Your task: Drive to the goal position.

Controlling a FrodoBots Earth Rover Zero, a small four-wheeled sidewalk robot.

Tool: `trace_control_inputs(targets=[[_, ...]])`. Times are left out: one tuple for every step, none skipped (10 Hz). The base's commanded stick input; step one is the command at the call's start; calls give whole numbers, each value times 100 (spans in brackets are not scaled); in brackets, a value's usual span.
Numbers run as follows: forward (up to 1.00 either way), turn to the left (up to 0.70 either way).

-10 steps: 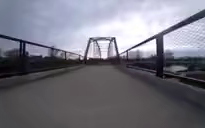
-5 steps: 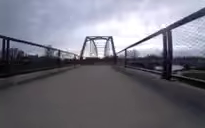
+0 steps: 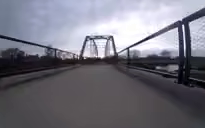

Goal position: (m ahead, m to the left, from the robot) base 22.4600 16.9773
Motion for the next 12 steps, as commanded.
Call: trace_control_inputs(targets=[[100, 0], [100, 0], [100, -1], [100, -2], [100, -8], [100, -26], [100, -40], [100, -26], [100, -2], [100, 0], [100, 0], [100, 0]])
